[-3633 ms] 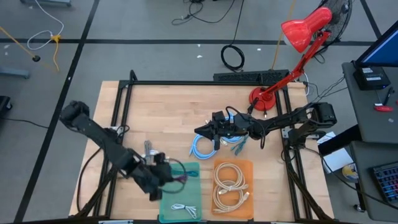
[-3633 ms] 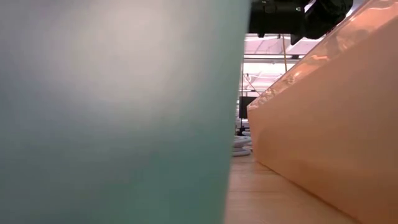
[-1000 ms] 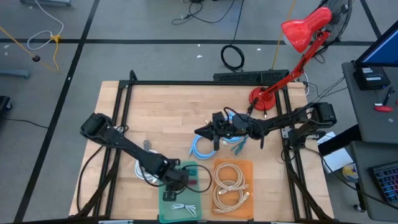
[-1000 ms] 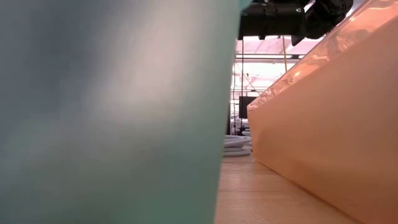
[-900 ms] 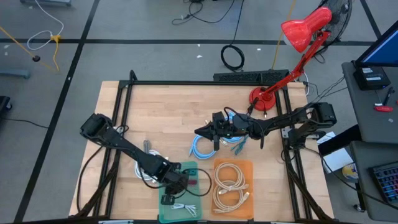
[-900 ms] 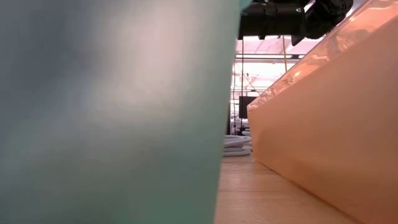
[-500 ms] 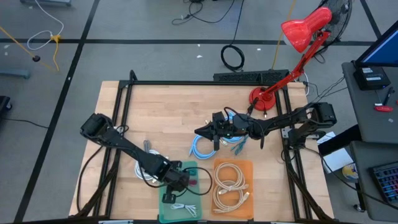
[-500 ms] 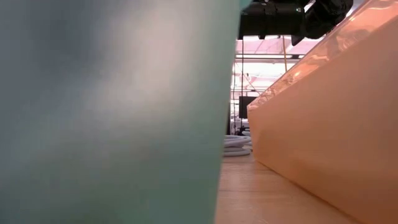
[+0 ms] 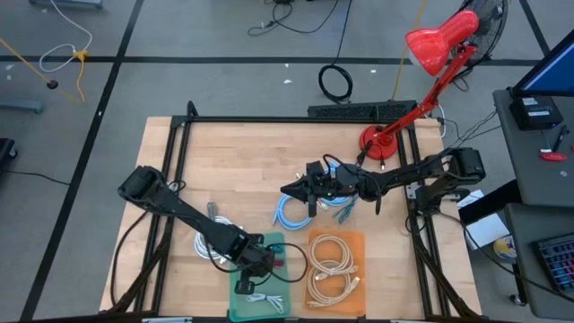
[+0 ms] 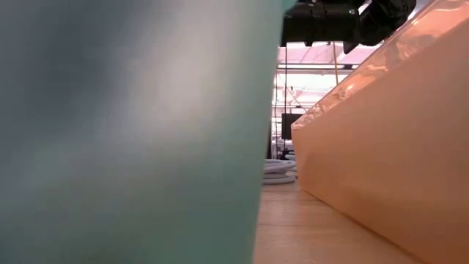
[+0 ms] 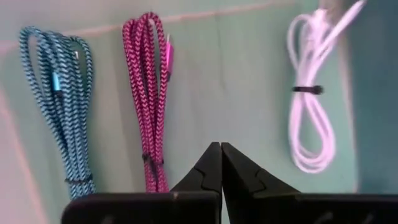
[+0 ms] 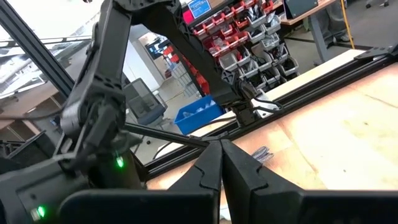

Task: Pick & Place USB Port
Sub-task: Put the pink charger cable into the green bin

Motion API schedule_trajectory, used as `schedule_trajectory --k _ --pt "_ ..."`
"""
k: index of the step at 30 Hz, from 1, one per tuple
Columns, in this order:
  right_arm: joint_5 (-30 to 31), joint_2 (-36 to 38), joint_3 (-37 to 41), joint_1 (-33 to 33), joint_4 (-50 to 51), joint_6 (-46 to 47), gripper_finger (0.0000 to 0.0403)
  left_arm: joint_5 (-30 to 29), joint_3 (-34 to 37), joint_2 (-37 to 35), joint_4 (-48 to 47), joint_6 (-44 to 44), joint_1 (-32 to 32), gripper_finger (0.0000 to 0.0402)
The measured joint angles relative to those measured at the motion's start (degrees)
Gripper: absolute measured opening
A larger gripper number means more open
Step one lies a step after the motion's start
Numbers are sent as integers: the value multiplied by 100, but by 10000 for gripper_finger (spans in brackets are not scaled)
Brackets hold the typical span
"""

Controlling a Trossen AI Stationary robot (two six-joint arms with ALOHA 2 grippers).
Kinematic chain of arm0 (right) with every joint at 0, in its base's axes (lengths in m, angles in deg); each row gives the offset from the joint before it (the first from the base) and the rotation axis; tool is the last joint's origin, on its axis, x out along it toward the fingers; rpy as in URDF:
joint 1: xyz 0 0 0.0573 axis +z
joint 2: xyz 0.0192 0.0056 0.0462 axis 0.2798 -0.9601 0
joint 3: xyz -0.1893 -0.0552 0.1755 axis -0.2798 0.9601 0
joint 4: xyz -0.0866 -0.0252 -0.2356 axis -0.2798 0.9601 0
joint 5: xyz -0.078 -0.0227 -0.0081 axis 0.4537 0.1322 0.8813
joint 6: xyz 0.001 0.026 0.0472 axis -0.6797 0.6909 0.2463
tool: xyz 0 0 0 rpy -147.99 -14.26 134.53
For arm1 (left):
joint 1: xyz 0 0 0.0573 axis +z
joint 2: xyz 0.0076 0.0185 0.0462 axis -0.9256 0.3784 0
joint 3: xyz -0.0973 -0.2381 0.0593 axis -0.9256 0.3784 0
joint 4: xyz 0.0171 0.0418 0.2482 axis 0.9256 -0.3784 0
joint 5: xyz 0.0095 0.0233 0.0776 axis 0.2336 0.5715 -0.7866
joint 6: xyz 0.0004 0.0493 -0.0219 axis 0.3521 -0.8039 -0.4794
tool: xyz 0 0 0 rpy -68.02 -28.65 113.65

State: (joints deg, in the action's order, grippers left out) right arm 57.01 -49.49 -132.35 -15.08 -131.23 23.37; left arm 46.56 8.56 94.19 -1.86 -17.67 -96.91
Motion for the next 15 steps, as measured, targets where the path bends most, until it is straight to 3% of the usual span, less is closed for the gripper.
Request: schedule_trajectory --k 15 --pt "0 0 0 2 -2 -2 0 -541 0 326 -331 -240 42 0"
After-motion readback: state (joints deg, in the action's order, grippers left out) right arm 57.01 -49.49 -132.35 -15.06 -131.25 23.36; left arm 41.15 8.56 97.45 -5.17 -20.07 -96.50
